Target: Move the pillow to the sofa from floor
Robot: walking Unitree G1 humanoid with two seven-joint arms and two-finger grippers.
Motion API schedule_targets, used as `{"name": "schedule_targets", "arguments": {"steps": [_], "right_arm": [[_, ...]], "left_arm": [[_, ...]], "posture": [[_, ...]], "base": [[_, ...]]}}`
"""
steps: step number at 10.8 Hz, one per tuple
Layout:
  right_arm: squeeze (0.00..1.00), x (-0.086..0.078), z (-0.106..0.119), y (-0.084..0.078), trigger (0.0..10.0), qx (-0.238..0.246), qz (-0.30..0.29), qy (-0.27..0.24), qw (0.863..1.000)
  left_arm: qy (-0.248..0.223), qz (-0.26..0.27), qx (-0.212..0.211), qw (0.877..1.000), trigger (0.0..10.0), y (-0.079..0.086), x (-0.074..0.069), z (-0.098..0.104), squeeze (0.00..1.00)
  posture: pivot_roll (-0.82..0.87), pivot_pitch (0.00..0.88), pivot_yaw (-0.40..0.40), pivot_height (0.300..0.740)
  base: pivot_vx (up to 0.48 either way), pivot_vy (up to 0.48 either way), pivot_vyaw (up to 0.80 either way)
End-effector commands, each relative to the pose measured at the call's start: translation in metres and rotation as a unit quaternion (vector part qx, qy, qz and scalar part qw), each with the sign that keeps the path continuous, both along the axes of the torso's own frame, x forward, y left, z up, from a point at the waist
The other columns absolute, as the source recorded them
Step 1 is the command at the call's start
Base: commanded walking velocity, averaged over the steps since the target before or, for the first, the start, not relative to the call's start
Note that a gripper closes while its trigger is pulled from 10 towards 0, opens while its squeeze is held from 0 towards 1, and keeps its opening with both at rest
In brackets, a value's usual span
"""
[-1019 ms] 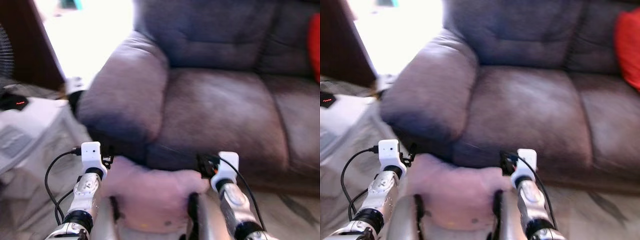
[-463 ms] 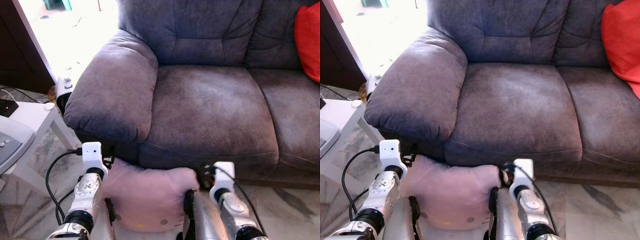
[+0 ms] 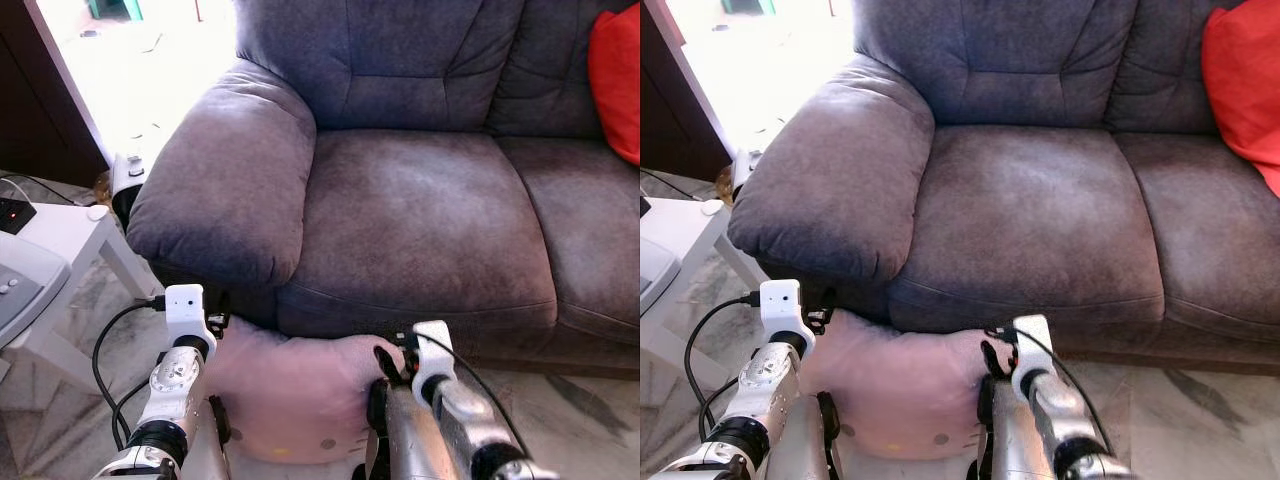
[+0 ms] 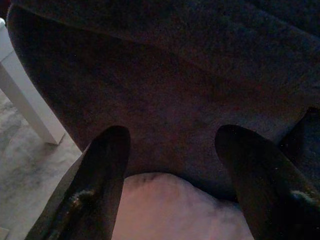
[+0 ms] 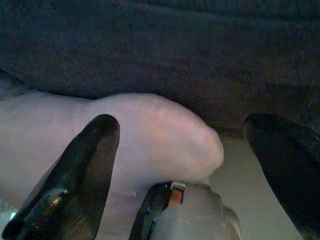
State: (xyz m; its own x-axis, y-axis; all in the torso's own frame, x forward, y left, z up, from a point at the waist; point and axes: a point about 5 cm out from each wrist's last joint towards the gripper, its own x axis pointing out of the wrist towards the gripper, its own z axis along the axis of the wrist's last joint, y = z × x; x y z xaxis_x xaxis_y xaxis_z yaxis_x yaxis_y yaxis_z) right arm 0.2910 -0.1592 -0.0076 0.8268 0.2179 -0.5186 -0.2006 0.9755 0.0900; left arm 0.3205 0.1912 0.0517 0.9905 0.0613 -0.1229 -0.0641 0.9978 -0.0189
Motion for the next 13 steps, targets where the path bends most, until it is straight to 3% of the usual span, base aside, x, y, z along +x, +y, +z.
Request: {"name": "schedule_targets", "arguments": {"steps": [1,3,8,13], "right_arm": [[0.0,-0.001,-0.002,0.0,10.0,-0.003,0.013,0.014,1.0],[0.0,-0.001,-0.002,0.009,10.0,-0.006,0.086,0.029,0.996],[0.0,0.003,0.001,0.015,10.0,-0.034,0.121,0.04,0.991],[0.0,0.001,0.0,0.02,10.0,-0.038,0.148,0.045,0.987]], "left_arm": [[0.01,-0.007,0.007,1.0,10.0,0.0,-0.003,-0.004,0.0],[0.01,-0.007,0.006,1.0,10.0,0.0,-0.003,-0.004,0.0],[0.012,-0.007,0.006,1.0,10.0,0.0,-0.012,-0.01,0.0],[0.017,-0.009,0.009,1.0,10.0,0.002,-0.032,-0.018,0.0]], "posture": [[0.14,0.137,-0.049,0.502],[0.15,0.143,-0.052,0.502],[0.17,0.188,-0.058,0.502],[0.2,0.279,-0.056,0.502]], "base": [[0.0,0.0,0.0],[0.0,0.0,0.0],[0.0,0.0,0.0],[0.0,0.0,0.0]]}}
